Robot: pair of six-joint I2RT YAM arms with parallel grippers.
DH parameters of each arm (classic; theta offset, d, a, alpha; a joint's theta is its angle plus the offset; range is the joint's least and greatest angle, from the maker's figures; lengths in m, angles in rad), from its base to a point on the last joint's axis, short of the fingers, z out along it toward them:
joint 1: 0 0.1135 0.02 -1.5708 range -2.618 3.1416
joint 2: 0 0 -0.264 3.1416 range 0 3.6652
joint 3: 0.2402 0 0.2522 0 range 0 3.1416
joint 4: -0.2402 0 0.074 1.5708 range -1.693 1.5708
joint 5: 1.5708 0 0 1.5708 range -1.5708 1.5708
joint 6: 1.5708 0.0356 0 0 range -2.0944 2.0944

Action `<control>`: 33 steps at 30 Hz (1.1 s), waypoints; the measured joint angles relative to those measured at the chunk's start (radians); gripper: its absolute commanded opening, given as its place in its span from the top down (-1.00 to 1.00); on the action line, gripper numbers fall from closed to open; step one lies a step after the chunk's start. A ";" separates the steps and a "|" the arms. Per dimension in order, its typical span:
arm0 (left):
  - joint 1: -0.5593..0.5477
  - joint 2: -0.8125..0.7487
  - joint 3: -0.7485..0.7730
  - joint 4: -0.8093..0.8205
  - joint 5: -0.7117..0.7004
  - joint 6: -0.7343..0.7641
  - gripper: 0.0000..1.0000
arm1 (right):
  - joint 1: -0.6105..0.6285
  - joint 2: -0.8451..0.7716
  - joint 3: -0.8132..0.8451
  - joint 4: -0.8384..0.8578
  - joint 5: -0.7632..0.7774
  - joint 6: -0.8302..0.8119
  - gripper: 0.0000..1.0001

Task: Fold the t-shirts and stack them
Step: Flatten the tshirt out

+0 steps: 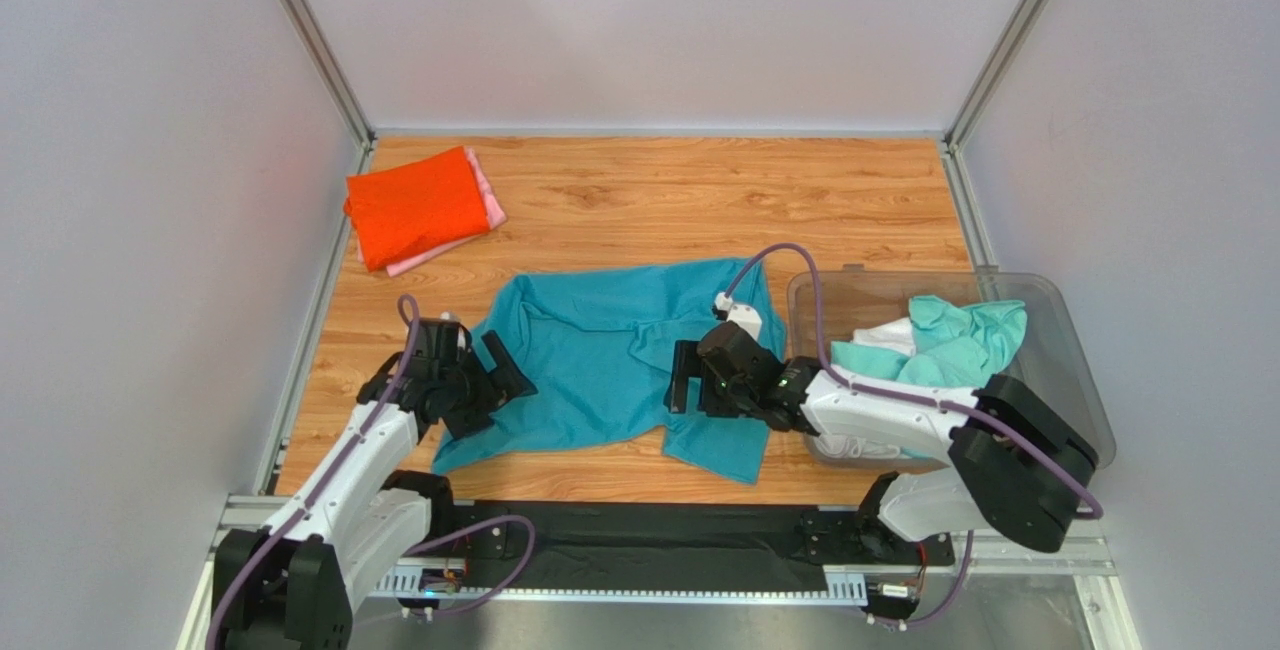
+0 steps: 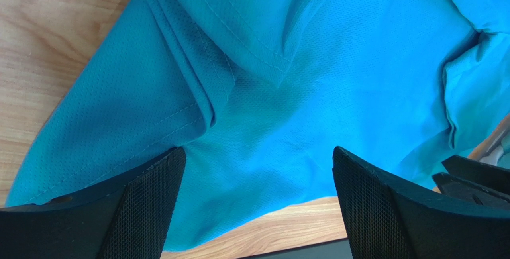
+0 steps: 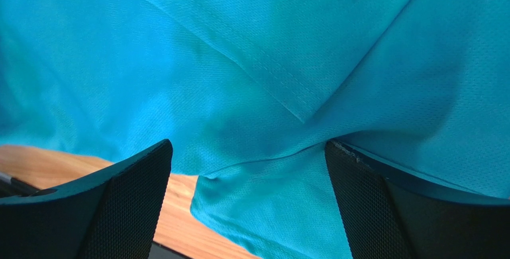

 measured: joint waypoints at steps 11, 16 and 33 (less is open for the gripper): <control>0.005 0.242 0.125 0.074 -0.097 -0.036 -0.99 | -0.091 0.147 0.124 -0.028 0.074 0.036 -1.00; 0.045 0.416 0.248 0.067 -0.167 -0.026 -0.99 | -0.139 0.155 0.138 -0.056 0.092 0.026 -1.00; 0.080 0.271 0.248 -0.016 -0.229 0.021 -0.99 | -0.128 0.054 0.056 -0.063 0.076 -0.053 -1.00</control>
